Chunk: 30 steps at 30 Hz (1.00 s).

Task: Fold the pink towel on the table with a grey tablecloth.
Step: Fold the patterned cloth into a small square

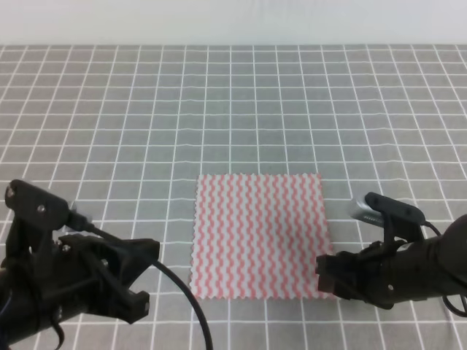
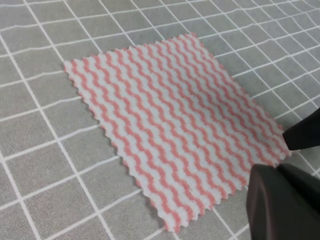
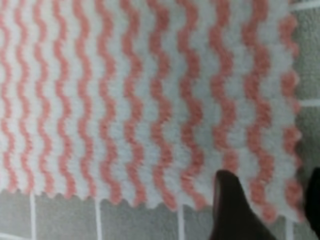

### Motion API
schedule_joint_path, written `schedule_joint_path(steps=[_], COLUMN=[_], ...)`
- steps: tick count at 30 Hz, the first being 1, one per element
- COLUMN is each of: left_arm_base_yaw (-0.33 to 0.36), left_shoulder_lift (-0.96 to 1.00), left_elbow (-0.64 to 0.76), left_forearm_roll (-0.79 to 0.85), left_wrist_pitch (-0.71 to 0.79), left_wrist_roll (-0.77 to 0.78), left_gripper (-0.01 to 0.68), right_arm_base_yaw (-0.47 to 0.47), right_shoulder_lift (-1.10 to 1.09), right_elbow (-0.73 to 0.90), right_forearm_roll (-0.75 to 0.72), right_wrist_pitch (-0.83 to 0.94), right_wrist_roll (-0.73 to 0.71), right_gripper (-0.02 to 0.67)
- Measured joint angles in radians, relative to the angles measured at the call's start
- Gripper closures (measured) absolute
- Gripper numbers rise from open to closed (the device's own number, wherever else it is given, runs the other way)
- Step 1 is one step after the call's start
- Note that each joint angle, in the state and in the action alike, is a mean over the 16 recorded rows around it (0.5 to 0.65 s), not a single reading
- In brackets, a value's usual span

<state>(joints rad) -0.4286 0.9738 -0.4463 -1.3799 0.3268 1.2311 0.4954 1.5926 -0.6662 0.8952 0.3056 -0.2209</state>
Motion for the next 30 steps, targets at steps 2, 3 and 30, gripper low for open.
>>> schedule_joint_path(steps=[2, 3, 30], left_arm_base_yaw=[0.000, 0.000, 0.000], left_shoulder_lift=[0.000, 0.000, 0.000], left_elbow=[0.000, 0.000, 0.000], left_forearm_roll=[0.000, 0.000, 0.000], left_wrist_pitch=[-0.001, -0.001, -0.003], left_wrist_roll=[0.000, 0.000, 0.025], left_gripper=[0.676, 0.676, 0.676], right_arm_base_yaw=[0.000, 0.000, 0.000], right_shoulder_lift=[0.011, 0.016, 0.020], right_elbow=[-0.006, -0.009, -0.058], right_forearm_roll=[0.003, 0.004, -0.012], right_wrist_pitch=[0.007, 0.010, 0.047], right_wrist_roll=[-0.003, -0.005, -0.024], right_gripper=[0.350, 0.351, 0.658])
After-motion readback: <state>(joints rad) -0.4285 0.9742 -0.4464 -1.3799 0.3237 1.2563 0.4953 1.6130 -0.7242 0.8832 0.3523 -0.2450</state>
